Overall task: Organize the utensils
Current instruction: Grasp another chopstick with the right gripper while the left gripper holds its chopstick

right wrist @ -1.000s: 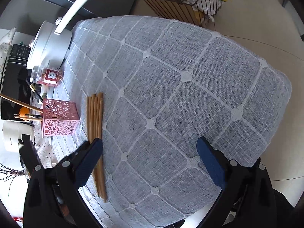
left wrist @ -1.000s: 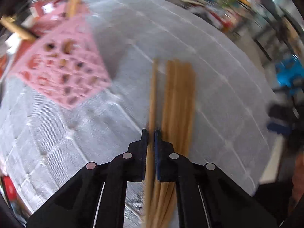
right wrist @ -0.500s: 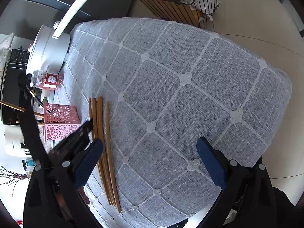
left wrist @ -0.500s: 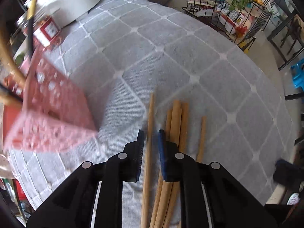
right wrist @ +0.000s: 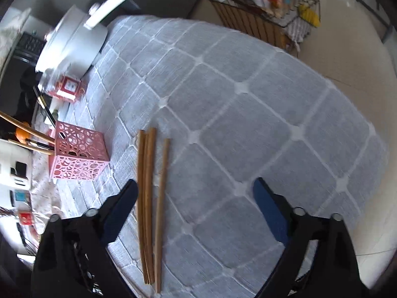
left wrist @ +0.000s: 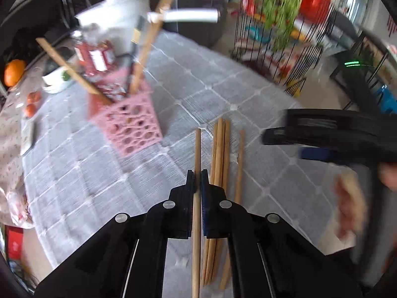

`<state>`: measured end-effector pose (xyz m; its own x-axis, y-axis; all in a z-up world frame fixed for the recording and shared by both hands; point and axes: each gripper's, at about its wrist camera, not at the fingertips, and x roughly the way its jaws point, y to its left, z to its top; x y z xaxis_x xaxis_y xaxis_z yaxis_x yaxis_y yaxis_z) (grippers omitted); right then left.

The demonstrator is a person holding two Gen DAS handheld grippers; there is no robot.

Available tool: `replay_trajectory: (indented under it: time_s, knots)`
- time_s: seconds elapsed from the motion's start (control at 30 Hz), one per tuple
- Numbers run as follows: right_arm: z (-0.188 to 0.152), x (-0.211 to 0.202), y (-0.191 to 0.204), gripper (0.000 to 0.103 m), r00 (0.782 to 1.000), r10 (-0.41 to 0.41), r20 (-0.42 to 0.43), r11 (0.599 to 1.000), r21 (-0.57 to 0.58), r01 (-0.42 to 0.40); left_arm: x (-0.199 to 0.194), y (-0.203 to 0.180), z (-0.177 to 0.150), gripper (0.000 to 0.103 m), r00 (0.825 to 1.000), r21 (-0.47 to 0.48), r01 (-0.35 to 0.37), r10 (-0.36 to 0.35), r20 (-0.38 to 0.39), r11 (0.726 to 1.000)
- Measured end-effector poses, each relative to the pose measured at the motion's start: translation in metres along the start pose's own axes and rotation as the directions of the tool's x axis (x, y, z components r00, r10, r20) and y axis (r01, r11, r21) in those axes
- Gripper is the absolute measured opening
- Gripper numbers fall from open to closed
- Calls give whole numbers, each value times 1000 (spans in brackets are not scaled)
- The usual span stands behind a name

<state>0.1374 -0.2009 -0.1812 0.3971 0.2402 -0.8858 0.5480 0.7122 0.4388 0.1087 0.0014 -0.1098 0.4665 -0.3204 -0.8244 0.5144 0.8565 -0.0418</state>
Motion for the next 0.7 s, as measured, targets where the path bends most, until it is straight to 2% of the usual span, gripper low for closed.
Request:
replay_trajectory:
  time_s: [0.03,0.1,0.13,0.23,0.3,0.37,0.43,0.47,0.6,0.7]
  knots:
    - [3,6,4,73,1000,-8,-17,1000,4,8,-10,3,-2,4,1000,-9,6,-6,20,1000]
    - [7,18,8,54,999,-23,-49,1000,8,23,-29,11,-6,4,998,-26,18,-16,64,1000]
    - [10,26,11,50,997,-48,-65,999,8,48,-36,13,-7,4,997,-28,19,-17,82,999]
    - [15,31,23,42,996,-81,-32,997,5,81,-47,19,-6,5,994,-36,31,-27,111,999]
    - [18,36,32,34,996,-68,-57,998,-4,68,-50,22,-3,5,992,-42,39,-34,120,998]
    - [18,45,40,33,993,-79,-89,997,-14,78,-55,24,-2,5,991,-44,42,-36,130,998]
    - [15,46,50,26,989,-137,-57,990,-50,135,-62,25,-3,5,989,-46,43,-36,142,998]
    - [13,47,53,7,988,-144,-46,988,-64,141,-65,26,-3,5,988,-50,44,-36,149,998]
    - [2,40,43,6,995,-96,-5,994,-53,96,-81,36,-6,5,983,-71,53,-39,181,996]
    - [-15,9,34,6,998,-15,62,998,-67,19,-95,43,-9,5,976,-96,57,-36,213,994]
